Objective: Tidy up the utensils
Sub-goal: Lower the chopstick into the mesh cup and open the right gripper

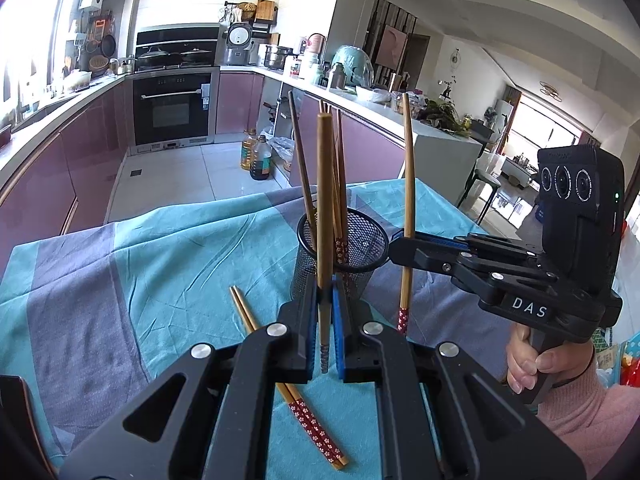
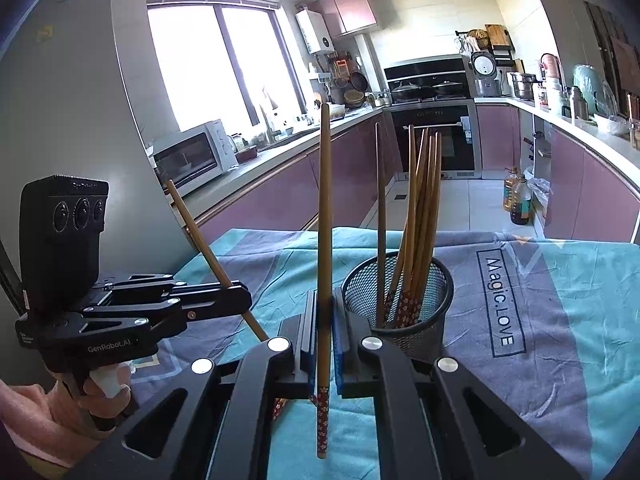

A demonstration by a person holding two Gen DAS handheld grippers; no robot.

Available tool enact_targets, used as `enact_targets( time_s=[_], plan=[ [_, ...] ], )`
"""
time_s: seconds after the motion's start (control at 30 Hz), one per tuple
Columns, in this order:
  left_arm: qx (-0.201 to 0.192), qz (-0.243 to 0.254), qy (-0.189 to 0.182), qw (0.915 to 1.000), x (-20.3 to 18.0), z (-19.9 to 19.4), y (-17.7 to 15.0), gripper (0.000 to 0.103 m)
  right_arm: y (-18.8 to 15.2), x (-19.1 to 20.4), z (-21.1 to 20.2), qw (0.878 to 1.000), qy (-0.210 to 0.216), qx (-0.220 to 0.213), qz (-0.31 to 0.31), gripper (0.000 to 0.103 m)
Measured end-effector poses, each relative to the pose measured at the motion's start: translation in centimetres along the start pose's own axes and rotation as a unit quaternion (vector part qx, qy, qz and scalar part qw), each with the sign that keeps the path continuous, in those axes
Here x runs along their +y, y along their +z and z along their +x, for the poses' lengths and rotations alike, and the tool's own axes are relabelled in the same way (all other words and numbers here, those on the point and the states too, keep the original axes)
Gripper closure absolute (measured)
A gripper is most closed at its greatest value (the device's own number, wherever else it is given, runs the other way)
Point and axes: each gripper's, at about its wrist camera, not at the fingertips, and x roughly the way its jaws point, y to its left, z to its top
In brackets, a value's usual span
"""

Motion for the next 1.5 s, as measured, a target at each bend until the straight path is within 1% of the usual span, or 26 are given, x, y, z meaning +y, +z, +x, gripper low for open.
enact_targets(
  time_s=[0.23,0.7,0.97,1.2,1.33,1.5],
  plan=[
    [-0.012,0.008,-0.003,0.9999,-0.3,-0.5,0.9,0.095,0.8,0.1,-0.5,1.000,-0.006,-0.011,-0.007,0.097],
    [-0.034,0.014,-0.024,0.9991,-0.4,-1.8,2.9,0.095,3.2,-0.4,-0.8,0.999,-0.018,-0.039,-0.016,0.097],
    [-0.063,0.023,-0.035,0.9972,-1.4,-3.4,5.2,0.095,5.2,-0.9,-1.0,0.997,-0.034,-0.064,-0.019,0.097],
    [-0.089,0.033,-0.031,0.9950,-2.2,-4.3,7.0,0.095,6.8,-1.4,-0.5,0.995,-0.048,-0.083,-0.018,0.097],
    [-0.086,0.038,-0.022,0.9953,-2.9,-3.4,8.1,0.095,7.1,-1.8,0.4,0.994,-0.062,-0.085,-0.018,0.097],
    [-0.069,0.045,-0.009,0.9966,-3.7,-1.3,8.0,0.095,6.7,-2.6,1.7,0.994,-0.076,-0.079,-0.014,0.097]
  ],
)
